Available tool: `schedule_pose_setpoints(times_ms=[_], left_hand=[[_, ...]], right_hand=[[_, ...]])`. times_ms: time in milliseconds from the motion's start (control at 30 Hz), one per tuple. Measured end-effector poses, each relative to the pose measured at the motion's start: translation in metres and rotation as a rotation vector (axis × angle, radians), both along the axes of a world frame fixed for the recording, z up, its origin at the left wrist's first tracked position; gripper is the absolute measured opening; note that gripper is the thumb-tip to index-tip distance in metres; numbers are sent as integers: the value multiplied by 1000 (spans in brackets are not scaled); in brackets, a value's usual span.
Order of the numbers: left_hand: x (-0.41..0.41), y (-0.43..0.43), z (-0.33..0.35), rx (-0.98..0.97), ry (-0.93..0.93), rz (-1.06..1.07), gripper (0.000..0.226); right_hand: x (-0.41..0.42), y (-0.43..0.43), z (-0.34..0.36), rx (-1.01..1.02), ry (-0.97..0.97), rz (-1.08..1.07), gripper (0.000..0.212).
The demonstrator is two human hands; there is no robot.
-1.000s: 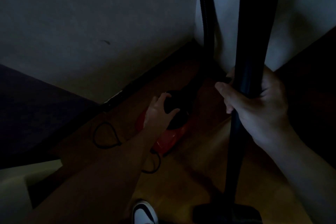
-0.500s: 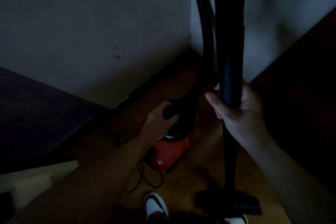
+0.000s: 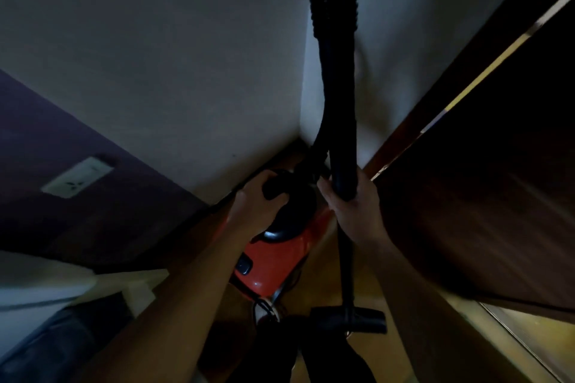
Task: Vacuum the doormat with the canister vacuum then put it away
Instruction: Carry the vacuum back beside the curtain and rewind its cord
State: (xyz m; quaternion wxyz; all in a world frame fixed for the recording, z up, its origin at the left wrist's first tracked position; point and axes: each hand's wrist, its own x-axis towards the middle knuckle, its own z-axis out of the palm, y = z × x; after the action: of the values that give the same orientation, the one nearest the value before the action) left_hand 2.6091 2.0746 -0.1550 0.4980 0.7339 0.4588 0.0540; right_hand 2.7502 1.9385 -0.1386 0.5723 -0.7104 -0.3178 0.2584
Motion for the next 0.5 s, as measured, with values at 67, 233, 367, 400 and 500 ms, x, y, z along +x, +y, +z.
schedule_pose_setpoints(times_ms=[67, 233, 367, 400, 500], left_hand=[[-4, -3, 47, 18, -13, -16, 33], [-15, -2, 142, 91, -113, -45, 21], [-20, -7, 189, 154, -159, -38, 31], [-21, -9, 197, 165, -174, -37, 32], [-22, -15, 215, 207, -190, -56, 28]], right_hand=[[-8, 0, 45, 6, -43, -27, 33], [-18, 6, 134, 63, -156, -74, 39], [-21, 5, 178, 152, -232, -111, 40], [-21, 4, 185, 170, -251, -116, 39], [-20, -4, 198, 201, -281, -142, 39]])
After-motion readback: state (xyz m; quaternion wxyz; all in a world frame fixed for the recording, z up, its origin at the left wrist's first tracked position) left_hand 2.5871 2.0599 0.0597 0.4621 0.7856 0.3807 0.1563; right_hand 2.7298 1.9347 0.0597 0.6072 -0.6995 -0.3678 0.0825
